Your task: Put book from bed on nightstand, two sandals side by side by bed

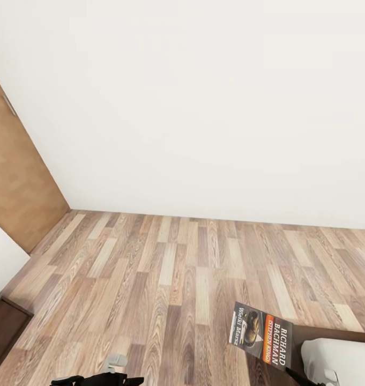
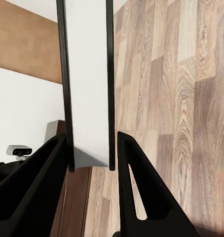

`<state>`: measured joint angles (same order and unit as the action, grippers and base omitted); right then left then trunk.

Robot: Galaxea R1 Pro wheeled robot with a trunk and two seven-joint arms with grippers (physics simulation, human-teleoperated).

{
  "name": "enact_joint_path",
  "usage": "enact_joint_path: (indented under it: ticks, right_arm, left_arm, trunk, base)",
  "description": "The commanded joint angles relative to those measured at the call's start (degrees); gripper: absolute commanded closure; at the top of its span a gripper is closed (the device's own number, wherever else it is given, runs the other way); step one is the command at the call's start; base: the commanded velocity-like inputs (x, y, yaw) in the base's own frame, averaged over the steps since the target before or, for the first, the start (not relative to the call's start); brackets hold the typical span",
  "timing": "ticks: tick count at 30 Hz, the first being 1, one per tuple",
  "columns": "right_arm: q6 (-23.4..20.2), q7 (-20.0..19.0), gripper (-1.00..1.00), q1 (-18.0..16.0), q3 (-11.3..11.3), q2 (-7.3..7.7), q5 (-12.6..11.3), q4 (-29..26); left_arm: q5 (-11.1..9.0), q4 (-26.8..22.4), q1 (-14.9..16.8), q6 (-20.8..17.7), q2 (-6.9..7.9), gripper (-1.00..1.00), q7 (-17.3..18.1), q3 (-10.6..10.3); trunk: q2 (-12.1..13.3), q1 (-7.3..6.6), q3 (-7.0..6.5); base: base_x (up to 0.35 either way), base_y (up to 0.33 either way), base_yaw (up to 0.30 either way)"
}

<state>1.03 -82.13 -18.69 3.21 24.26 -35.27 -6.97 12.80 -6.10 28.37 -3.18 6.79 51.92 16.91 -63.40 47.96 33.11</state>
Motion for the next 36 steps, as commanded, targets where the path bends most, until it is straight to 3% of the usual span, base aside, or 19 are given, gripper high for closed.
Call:
enact_joint_path:
  ticks: [1, 28, 36]
  right_arm:
    - [0.11, -0.13, 1.0, -0.03, 0.33, 0.0, 0.29, 0.03]
    - [0.11, -0.13, 1.0, -0.03, 0.35, 0.0, 0.29, 0.03]
    - [0.11, -0.13, 1.0, -0.03, 0.33, 0.0, 0.29, 0.03]
  left_arm:
    - [0.47, -0.06, 0.02, -0.34, -0.03, -1.0, 0.24, 0.49]
    - [0.47, -0.05, 0.02, -0.34, -0.54, -1.0, 0.16, 0.36]
    - [0.55, -0.02, 0.02, -0.27, -1.17, -1.0, -3.53, 0.35]
  trunk:
    - [-0.03, 0.0, -0.05]
    - [-0.03, 0.0, -2.55]
    - [-0.03, 0.0, -3.29]
  base:
    - [0.0, 0.0, 0.0]
    - [0.0, 0.0, 0.0]
    - [0.0, 0.0, 0.0]
